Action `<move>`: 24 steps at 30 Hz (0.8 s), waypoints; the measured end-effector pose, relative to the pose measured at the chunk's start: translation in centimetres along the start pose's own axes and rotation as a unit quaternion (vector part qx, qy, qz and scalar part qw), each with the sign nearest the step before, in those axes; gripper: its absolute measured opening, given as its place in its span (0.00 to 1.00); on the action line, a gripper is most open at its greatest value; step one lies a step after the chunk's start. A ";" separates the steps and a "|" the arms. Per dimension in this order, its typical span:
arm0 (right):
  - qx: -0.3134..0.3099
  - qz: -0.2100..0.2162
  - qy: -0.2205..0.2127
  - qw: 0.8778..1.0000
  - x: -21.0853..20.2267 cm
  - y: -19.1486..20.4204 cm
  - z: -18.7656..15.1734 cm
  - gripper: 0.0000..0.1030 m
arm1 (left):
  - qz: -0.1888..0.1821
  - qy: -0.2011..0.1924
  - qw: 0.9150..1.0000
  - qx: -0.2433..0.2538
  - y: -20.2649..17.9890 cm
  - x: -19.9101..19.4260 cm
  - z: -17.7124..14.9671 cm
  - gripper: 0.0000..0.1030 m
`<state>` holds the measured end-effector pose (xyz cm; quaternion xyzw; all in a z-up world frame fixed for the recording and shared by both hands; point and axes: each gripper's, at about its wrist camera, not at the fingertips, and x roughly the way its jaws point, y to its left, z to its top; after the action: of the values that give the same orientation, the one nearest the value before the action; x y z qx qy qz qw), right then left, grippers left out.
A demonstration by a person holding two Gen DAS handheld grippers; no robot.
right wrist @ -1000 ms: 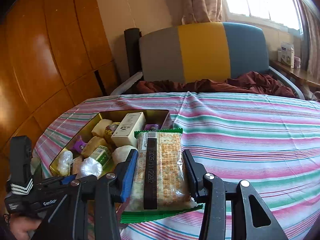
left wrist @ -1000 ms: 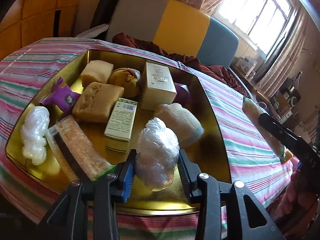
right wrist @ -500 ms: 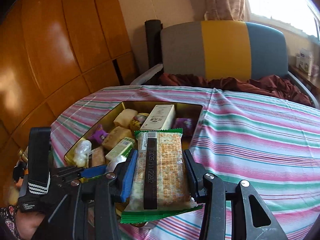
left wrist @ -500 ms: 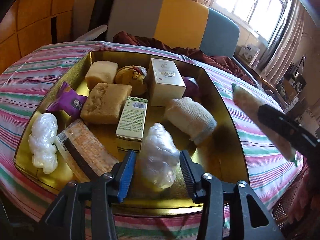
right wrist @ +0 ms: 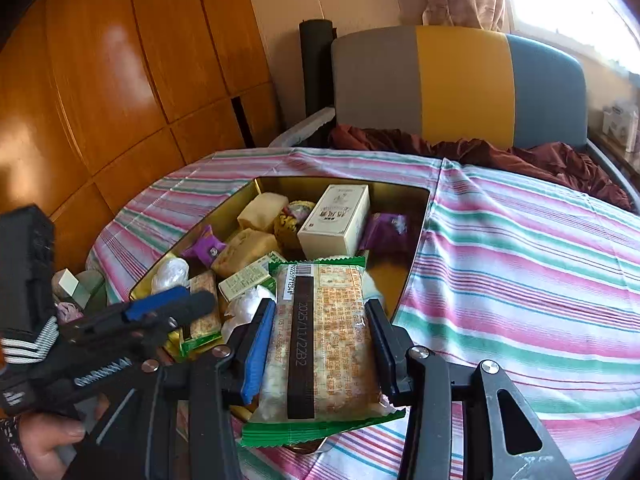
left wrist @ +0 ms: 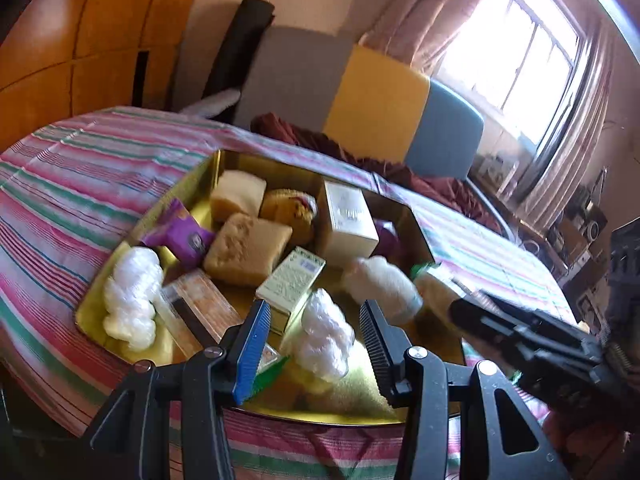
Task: Organize objects
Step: 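Lower the cracker bar into the tray with the right tool while the left tool releases the bag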
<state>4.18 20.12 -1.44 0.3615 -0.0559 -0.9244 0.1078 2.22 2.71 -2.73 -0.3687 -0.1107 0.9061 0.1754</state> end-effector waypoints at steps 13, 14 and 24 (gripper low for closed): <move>-0.004 -0.015 0.047 0.999 2.4 1.9 -0.1 0.44 | 0.020 -0.025 0.999 -0.026 1.4 -1.3 0.3 0.47; -0.004 -0.015 0.049 0.999 2.6 2.0 -0.1 0.44 | 0.022 -0.026 0.999 -0.028 1.6 -1.4 0.3 0.47; -0.005 -0.023 0.063 0.998 3.9 2.6 -0.4 0.45 | 0.046 -0.035 0.997 -0.041 2.5 -2.0 0.7 0.47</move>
<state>2.05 16.62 -3.86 0.4200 -0.0364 -0.9021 0.0921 2.46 -0.41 -1.83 -0.3483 -0.1374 0.9202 0.1145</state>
